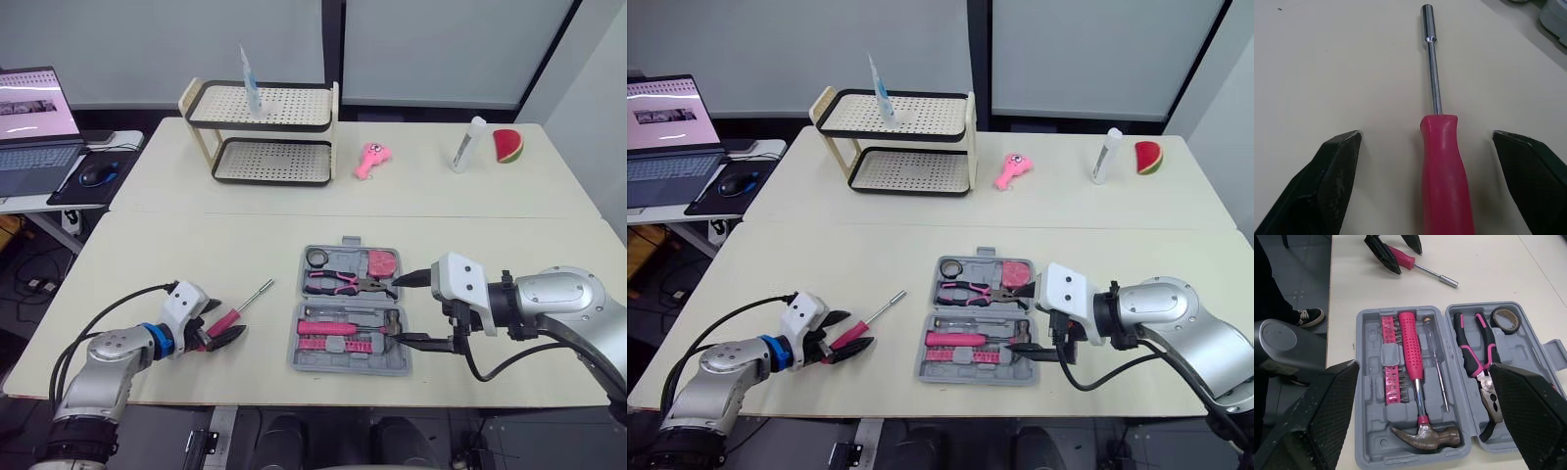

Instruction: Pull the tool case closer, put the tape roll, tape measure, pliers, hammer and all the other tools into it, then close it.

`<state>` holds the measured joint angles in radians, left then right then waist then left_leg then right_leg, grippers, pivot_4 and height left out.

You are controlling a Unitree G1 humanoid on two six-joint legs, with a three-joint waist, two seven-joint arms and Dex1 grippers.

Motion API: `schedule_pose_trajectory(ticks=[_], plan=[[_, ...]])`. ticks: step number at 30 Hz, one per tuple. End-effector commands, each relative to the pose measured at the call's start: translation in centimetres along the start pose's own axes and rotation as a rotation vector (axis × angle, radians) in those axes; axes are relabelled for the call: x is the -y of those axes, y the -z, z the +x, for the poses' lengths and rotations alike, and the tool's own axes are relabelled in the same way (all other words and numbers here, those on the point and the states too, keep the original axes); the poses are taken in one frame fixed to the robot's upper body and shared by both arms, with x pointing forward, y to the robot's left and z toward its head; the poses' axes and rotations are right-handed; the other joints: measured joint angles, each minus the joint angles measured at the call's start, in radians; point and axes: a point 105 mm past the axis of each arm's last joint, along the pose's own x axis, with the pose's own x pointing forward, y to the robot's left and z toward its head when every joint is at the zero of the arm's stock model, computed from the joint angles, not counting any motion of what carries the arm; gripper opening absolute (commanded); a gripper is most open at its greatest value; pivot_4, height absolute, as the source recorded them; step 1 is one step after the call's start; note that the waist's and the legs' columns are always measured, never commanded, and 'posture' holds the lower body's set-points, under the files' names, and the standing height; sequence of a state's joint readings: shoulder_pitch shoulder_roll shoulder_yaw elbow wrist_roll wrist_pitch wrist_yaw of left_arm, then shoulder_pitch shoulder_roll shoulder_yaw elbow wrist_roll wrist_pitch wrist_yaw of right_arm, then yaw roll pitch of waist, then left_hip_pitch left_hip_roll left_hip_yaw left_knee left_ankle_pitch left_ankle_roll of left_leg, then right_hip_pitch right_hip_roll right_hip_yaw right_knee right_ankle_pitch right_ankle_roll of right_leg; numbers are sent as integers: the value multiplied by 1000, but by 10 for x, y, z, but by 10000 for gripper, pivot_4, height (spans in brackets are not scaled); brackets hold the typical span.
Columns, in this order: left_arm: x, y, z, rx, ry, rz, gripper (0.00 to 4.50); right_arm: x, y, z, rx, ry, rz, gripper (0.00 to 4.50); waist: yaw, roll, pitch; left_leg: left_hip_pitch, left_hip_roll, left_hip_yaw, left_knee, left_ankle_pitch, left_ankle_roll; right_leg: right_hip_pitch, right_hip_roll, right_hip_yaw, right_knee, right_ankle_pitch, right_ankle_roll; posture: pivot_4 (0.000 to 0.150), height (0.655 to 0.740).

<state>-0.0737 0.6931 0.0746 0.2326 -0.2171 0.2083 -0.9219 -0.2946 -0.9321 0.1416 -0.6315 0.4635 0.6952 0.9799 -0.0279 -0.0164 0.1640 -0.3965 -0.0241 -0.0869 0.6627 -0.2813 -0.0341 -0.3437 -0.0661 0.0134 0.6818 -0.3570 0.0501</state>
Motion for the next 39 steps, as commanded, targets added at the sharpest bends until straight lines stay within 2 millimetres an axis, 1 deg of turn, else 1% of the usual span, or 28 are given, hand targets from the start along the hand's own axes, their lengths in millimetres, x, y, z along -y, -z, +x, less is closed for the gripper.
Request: schedule_pose_trajectory(ticks=[1, 9, 11, 14, 16, 18, 21, 24, 26, 28, 32, 36, 39], plan=[[5, -1, 4, -11, 19, 8, 32770, 0, -12, -3, 23, 6, -46, 45000, 0, 0, 0, 0, 0, 0, 0, 0, 0, 0, 0, 0, 0, 0, 0, 1500, 7290], [12, 4, 4, -30, 35, -1, 7720, 1, -14, -2, 22, 10, -49, 45000, 0, 0, 0, 0, 0, 0, 0, 0, 0, 0, 0, 0, 0, 0, 0, 1500, 7290], [12, 2, 2, -20, 33, 3, 7381, 1, -14, -3, 22, 11, -49, 45000, 0, 0, 0, 0, 0, 0, 0, 0, 0, 0, 0, 0, 0, 0, 0, 1500, 7290], [6, -4, -5, 9, 9, 5, 7381, 1, -14, -3, 23, 14, -49, 45000, 0, 0, 0, 0, 0, 0, 0, 0, 0, 0, 0, 0, 0, 0, 0, 1500, 7290], [0, -15, -16, 44, -13, 14, 7381, 1, -14, -4, 25, 21, -51, 45000, 0, 0, 0, 0, 0, 0, 0, 0, 0, 0, 0, 0, 0, 0, 0, 1500, 7290], [2, -28, -28, 70, -1, 52, 7381, 1, -13, -5, 26, 29, -54, 45000, -1, 0, 0, 0, 0, 0, 0, 0, 0, -1, 0, 0, 0, 0, 0, 1500, 7290], [22, -52, -39, 99, 96, 147, 7381, -2, -11, -9, 20, 31, -58, 45000, 0, 0, 0, -1, 1, -1, 0, 0, 0, -1, 0, 0, 0, 0, 0, 1500, 7290], [47, -72, -40, 114, 221, 241, 7381, -7, -6, -15, -9, 8, -75, 45000, 8, 0, 0, -1, 0, -1, 0, 0, 0, 0, -1, 0, -1, 0, 0, 1500, 7290], [69, -79, -36, 95, 333, 304, 7381, -11, -5, -20, -14, -6, -53, 45000, 9, 0, 0, -1, -1, 0, 0, 0, 0, 1, -1, 0, -1, 0, 0, 1500, 7290], [90, -84, -27, 77, 420, 347, 7381, -16, -3, -26, -38, -34, -41, 45000, 8, 1, 0, 0, 0, 0, 0, 0, 0, 1, -1, 0, -1, 0, 0, 1500, 7290], [120, -88, -9, 38, 546, 428, 7381, -28, 6, -37, -130, -90, -37, 45000, 9, 1, 1, -1, 0, 0, 0, 0, 0, 1, 5, 1, -1, 0, 0, 1500, 7290], [142, -85, 11, -5, 606, 503, 7381, -36, 16, -46, -201, -111, -42, 45000, 6, 1, 0, -1, 1, 0, 0, 0, 0, 2, 7, 1, -1, 0, 0, 1500, 7290], [153, -81, 21, -24, 636, 543, 7381, -39, 19, -48, -216, -116, -50, 45000, 2, 1, 0, 0, 2, 1, 1, 0, 0, 2, 8, 1, 0, 0, 0, 1500, 7290]])
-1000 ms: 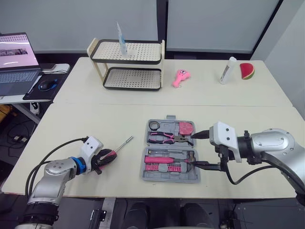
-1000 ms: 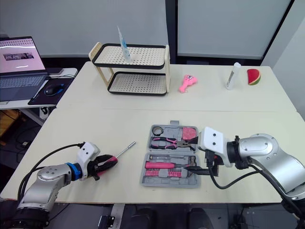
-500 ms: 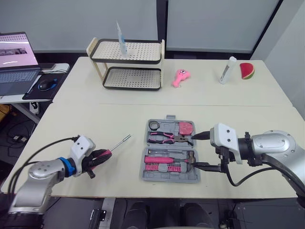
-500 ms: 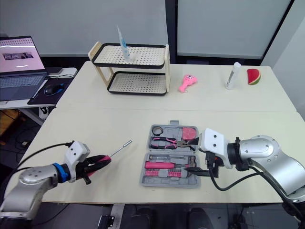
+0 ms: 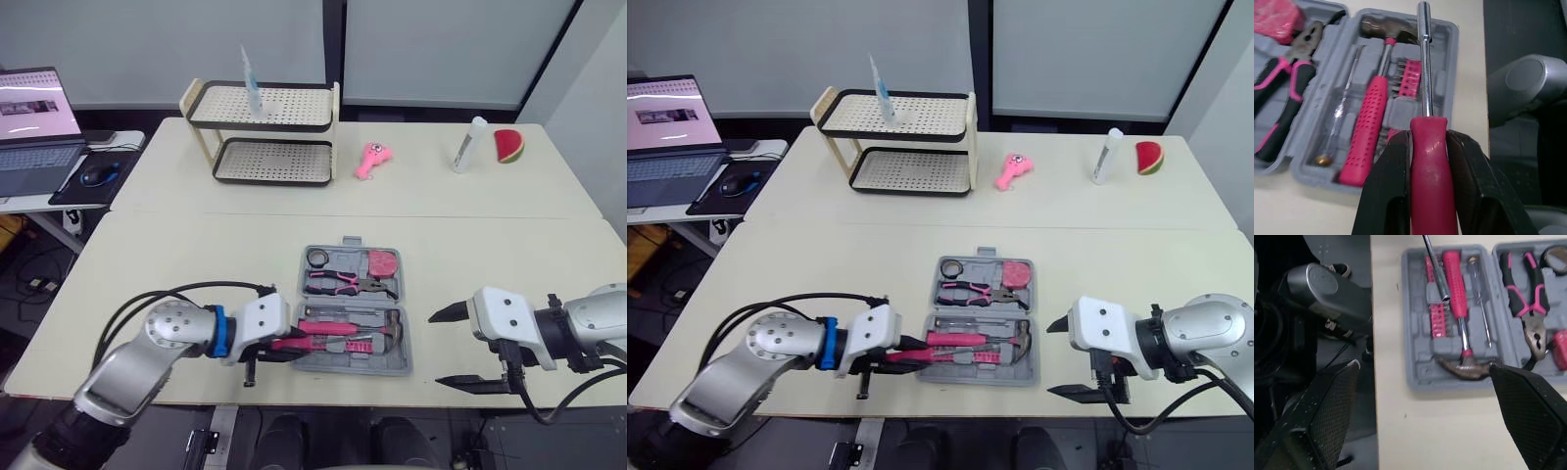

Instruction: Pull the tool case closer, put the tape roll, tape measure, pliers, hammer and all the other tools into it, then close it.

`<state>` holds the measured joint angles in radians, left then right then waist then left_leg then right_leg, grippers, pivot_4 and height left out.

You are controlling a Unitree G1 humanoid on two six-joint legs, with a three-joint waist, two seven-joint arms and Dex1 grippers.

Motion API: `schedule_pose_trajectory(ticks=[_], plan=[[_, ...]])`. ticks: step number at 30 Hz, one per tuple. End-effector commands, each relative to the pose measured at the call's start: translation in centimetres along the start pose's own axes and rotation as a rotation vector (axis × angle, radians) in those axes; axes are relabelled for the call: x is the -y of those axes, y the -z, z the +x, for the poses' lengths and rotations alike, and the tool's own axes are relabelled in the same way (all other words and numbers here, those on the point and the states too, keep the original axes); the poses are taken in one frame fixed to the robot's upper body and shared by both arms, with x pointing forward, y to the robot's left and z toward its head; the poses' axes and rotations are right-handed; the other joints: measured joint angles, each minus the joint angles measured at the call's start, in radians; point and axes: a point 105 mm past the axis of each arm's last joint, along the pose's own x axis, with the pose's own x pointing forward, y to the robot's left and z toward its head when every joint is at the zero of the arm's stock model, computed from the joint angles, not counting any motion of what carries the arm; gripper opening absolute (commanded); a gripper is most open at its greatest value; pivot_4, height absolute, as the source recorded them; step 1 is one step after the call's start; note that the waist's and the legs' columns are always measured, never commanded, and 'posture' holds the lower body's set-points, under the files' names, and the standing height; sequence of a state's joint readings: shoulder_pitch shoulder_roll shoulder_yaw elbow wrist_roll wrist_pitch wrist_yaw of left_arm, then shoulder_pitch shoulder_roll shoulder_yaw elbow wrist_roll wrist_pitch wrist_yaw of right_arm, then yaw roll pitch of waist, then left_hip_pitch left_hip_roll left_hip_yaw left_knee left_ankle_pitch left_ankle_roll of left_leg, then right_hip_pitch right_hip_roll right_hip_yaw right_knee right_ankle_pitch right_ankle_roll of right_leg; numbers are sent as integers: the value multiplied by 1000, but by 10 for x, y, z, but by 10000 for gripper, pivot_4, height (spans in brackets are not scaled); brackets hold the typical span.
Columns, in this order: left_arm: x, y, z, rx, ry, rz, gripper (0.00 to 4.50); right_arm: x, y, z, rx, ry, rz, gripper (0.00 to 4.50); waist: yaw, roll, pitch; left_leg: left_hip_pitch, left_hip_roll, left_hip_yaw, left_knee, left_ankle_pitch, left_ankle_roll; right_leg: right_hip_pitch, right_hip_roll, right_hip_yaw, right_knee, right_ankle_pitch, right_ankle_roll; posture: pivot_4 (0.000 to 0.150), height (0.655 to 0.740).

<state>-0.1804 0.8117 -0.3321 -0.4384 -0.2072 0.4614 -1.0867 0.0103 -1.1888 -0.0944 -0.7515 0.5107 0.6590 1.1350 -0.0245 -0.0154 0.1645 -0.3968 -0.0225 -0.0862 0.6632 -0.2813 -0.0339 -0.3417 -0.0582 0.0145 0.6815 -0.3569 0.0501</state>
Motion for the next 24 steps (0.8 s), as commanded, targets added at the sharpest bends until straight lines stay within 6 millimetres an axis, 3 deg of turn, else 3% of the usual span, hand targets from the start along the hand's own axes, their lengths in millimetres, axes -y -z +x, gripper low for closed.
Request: schedule_pose_trajectory(ticks=[1, 4, 10, 24], plan=[[6, -2, 19, -35, 37, 69, 7381, -3, -4, -5, -16, 7, -71, 45000, -1, 0, 0, 0, 0, 0, 0, 0, 0, 0, 0, 0, 0, 0, 0, 1500, 7290], [4, -4, 37, -42, 38, 92, 7381, -5, -1, -4, -21, 2, -71, 45000, 1, 0, 0, 0, 0, 0, 0, 0, 0, 1, 1, 0, 0, 0, 0, 1500, 7290], [4, -3, 53, -60, 42, 106, 7381, -4, -1, -4, -20, 7, -73, 45000, 2, 0, 0, 0, 0, -1, 2, 0, 0, 1, 1, 0, 0, 0, 0, 1500, 7290], [0, 4, 59, -90, 48, 131, 7381, -7, -3, -3, -19, 8, -69, 45000, 5, 0, 0, 1, 0, -1, 2, 0, 0, 2, 1, 0, 0, 0, 0, 1500, 7290]])
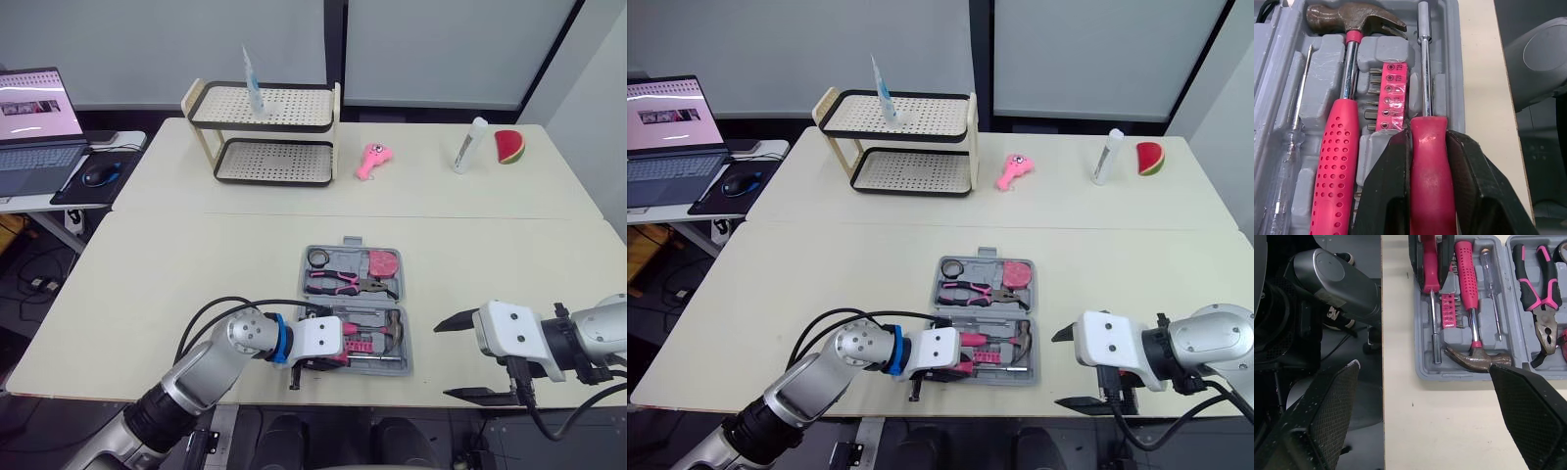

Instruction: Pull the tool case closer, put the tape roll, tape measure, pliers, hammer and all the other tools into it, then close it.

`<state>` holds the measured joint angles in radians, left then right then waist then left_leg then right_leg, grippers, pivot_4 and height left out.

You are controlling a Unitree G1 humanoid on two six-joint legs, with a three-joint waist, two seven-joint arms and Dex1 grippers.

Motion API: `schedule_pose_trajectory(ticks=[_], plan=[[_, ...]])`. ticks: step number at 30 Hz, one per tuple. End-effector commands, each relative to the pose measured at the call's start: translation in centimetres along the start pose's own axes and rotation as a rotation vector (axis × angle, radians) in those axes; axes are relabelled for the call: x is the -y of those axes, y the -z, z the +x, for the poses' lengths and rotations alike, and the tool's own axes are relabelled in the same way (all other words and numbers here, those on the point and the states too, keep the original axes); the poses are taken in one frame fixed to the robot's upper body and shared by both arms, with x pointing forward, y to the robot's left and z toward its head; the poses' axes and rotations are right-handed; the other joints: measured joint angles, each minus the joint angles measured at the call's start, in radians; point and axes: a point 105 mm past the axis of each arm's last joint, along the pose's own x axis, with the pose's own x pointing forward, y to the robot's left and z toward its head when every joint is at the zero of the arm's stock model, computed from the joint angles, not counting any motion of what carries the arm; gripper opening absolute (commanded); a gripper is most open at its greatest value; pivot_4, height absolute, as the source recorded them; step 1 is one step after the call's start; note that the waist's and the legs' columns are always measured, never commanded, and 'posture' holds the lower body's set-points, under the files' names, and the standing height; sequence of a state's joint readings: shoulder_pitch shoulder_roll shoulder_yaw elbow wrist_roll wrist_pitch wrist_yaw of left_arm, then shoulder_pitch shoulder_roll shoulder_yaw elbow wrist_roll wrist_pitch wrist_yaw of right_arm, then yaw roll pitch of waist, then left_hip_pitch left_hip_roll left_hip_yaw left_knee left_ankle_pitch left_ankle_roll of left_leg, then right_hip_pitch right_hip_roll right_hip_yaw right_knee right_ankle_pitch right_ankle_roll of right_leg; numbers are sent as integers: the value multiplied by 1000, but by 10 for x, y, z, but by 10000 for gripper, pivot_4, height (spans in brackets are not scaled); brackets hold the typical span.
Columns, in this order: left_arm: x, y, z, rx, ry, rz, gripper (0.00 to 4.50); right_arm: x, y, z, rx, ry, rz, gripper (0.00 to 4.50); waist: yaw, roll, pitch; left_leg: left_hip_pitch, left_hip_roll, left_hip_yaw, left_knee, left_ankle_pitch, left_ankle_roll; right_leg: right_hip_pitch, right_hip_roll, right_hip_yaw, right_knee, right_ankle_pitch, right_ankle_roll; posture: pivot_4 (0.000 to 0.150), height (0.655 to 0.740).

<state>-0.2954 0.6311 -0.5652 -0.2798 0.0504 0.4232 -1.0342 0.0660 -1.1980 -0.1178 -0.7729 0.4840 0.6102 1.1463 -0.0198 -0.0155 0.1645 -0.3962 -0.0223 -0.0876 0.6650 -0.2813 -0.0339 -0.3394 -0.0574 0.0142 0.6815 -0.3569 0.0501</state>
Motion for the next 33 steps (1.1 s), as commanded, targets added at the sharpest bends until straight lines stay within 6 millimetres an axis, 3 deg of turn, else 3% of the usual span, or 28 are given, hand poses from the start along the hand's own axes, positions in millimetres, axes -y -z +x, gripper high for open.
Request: schedule_pose_trajectory(ticks=[1, 10, 18, 22, 27, 30, 33], plan=[[3, -4, 2, 5, 22, 35, 7381, 0, -5, -3, -7, 20, -33, 45000, 0, 0, 0, 0, 0, 0, 0, 0, 0, 0, 0, 0, 0, 0, 0, 1500, 7290], [3, -7, 3, 31, 32, 27, 7381, 0, -7, -2, -1, 30, -29, 45000, 0, 0, 0, 1, 0, 0, 0, 0, 0, 1, 0, 0, 0, 0, 0, 1500, 7290], [-7, -29, -4, 122, 27, 39, 32865, 0, -7, -2, 3, 37, -24, 45000, 2, 0, 0, 1, 0, 0, 1, 0, 0, 1, 0, 0, 0, 0, 0, 1500, 7290], [-17, -40, -21, 182, -14, 24, 44571, 1, -7, -2, 8, 45, -23, 45000, 3, 0, 0, 1, 0, 0, 1, 0, 0, 1, 0, 0, 0, 0, 0, 1500, 7290], [-25, -31, -43, 191, -18, 14, 44571, 3, -8, -1, 22, 56, -17, 45000, 1, 0, 0, 1, 0, 0, 1, 0, 0, 1, 0, 0, 0, 0, 0, 1500, 7290], [-21, -20, -44, 160, 34, 14, 38416, 3, -9, -1, 27, 61, -16, 45000, 2, 0, 0, 1, 0, 0, 1, 0, 0, 2, 0, -1, 0, 0, 0, 1500, 7290], [-19, -13, -40, 136, 59, 22, 29028, 4, -9, 0, 31, 65, -14, 45000, 2, 0, 0, 1, 0, 0, 1, 0, 0, 2, 0, -1, 0, 0, 0, 1500, 7290]])
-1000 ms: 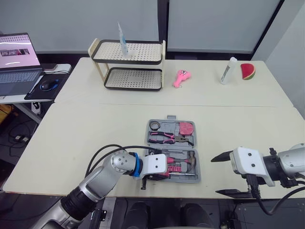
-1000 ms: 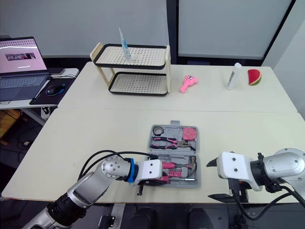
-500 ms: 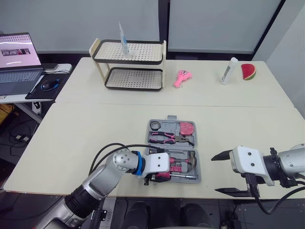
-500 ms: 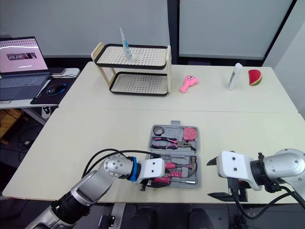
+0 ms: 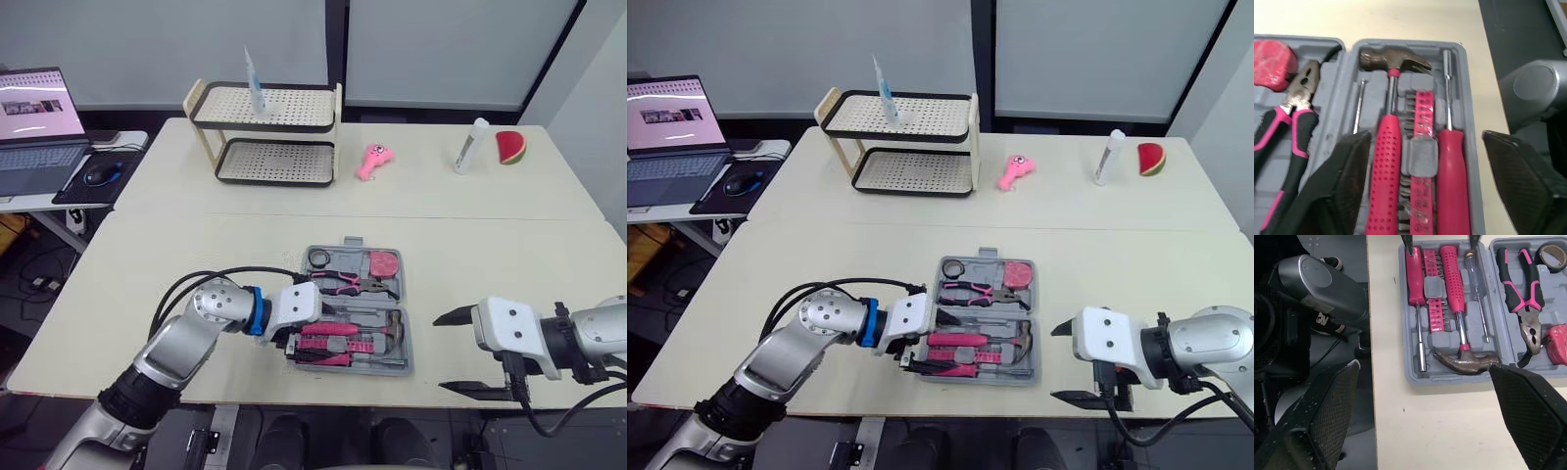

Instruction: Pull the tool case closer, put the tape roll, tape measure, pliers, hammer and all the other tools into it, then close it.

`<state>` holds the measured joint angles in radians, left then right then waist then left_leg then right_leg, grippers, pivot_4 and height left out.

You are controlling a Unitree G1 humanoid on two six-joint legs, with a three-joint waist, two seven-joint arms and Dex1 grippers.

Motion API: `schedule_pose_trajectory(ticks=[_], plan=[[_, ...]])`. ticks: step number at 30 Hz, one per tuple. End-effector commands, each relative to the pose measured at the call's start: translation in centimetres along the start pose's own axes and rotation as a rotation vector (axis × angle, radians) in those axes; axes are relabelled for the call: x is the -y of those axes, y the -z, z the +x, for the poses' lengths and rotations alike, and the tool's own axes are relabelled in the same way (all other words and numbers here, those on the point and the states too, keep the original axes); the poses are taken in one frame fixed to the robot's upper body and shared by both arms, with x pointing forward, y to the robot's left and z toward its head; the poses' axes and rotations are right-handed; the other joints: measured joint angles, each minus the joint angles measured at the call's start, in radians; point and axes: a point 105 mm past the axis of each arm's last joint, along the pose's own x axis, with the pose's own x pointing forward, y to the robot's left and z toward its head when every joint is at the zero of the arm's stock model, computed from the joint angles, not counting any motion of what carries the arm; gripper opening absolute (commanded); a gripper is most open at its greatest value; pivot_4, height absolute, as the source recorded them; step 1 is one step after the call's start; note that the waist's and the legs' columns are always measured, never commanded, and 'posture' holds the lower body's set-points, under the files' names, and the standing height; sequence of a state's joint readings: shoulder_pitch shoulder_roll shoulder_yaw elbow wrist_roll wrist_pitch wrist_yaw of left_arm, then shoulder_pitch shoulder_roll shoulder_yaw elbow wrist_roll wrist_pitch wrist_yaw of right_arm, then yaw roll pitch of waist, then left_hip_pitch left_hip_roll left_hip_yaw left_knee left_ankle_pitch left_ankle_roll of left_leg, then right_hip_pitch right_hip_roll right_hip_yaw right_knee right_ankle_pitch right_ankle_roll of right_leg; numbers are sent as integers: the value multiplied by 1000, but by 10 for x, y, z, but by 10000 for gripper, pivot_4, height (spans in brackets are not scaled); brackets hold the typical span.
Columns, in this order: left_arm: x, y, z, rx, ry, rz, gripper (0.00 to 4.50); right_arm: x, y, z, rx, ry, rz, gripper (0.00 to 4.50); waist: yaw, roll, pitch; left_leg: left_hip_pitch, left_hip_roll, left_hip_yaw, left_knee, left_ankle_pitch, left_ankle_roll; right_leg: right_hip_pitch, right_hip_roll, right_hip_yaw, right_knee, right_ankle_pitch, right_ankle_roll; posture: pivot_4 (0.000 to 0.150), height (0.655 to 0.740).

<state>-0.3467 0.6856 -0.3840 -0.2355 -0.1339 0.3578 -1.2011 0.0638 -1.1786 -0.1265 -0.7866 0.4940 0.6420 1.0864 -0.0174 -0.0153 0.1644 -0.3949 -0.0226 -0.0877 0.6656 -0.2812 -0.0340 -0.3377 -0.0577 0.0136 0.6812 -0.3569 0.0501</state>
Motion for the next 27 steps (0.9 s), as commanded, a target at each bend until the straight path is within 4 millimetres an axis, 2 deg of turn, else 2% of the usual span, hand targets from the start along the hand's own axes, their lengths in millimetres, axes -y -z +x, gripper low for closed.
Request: schedule_pose_trajectory(ticks=[1, 9, 17, 22, 24, 27], plan=[[4, 1, 5, -2, 41, 33, 26196, -1, -8, -1, 18, 4, -32, 45000, 0, 0, 0, 0, 0, 0, 0, 0, 0, 0, 0, 0, 0, 0, 0, 1500, 7290], [10, 13, 19, -56, 87, -4, 450, 0, -8, 0, 22, 12, -25, 45000, 0, 0, 0, 0, 0, 0, 0, 0, 0, 0, 0, 0, 0, 0, 0, 1500, 7290], [12, 25, 33, -106, 97, -6, 450, 0, -9, 2, 28, 14, -25, 45000, 0, 0, 0, 0, 0, 0, 0, 0, 0, 0, 0, 0, 0, 0, 0, 1500, 7290], [16, 39, 39, -149, 93, -23, 450, 0, -9, 2, 29, 13, -27, 45000, 0, 0, -1, 1, 0, 0, 0, 0, 0, 1, 0, 0, 0, 0, 0, 1500, 7290], [16, 40, 38, -142, 88, -16, 450, 0, -10, 2, 32, 13, -29, 45000, 0, 0, -1, 1, 0, 0, 0, 0, 0, 1, 0, 0, 0, 0, 0, 1500, 7290], [11, 23, 26, -46, 59, -35, 450, 1, -12, 1, 52, 29, -23, 45000, 0, 0, -1, 2, 0, 0, 0, 0, 0, 1, 0, 0, 0, 0, 0, 1500, 7290]])
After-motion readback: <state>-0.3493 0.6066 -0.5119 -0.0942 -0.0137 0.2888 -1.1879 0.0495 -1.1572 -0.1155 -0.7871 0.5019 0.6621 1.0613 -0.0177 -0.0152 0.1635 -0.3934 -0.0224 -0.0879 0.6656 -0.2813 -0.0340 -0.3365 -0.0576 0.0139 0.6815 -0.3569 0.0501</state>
